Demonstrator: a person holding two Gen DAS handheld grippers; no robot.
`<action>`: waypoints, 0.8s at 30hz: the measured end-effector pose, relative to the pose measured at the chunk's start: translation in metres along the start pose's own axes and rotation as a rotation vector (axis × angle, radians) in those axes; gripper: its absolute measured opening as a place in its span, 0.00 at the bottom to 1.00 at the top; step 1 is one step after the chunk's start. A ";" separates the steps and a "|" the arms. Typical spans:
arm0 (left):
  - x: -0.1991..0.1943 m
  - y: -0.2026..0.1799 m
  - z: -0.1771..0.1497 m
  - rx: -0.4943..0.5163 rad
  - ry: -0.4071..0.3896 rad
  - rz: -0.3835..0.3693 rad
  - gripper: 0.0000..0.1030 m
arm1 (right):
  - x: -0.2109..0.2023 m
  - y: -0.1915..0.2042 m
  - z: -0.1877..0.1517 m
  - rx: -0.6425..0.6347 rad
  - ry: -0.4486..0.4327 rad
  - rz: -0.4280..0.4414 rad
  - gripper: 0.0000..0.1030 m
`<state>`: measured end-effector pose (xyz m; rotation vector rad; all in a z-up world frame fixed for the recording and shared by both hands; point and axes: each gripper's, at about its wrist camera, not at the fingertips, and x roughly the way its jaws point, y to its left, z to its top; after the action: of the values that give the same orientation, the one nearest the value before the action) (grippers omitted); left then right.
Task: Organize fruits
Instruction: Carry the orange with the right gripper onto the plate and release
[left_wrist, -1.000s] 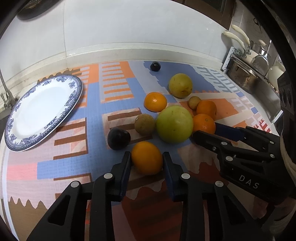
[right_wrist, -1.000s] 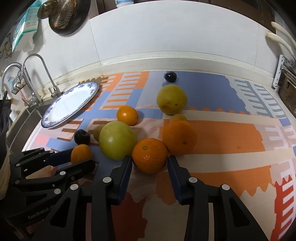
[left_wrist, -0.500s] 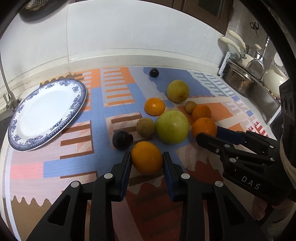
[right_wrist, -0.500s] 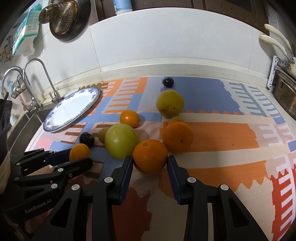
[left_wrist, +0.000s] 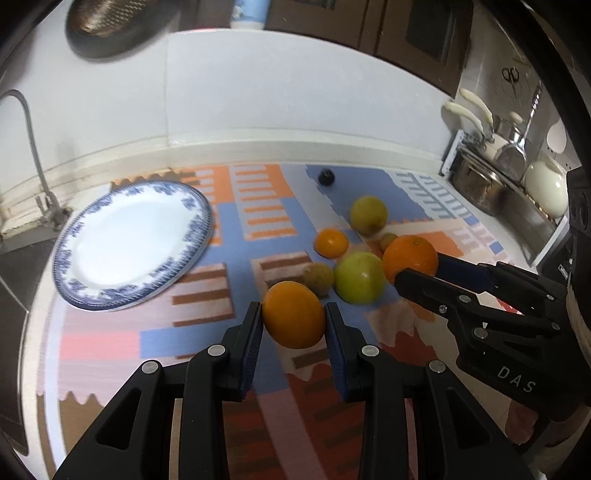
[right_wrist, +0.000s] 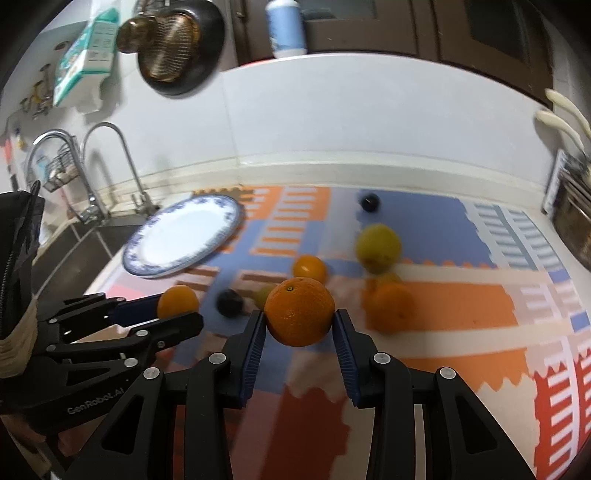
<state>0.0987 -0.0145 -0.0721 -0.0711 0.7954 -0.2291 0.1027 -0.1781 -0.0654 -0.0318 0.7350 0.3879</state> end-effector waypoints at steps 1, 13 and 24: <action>-0.004 0.004 0.001 -0.005 -0.009 0.010 0.32 | 0.000 0.004 0.003 -0.007 -0.004 0.011 0.38; -0.037 0.050 0.006 -0.040 -0.075 0.134 0.32 | 0.015 0.057 0.034 -0.088 -0.038 0.141 0.38; -0.021 0.107 0.014 -0.061 -0.063 0.207 0.32 | 0.064 0.103 0.057 -0.139 -0.012 0.223 0.38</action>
<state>0.1133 0.0946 -0.0637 -0.0525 0.7412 -0.0069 0.1460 -0.0519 -0.0540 -0.0789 0.7005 0.6512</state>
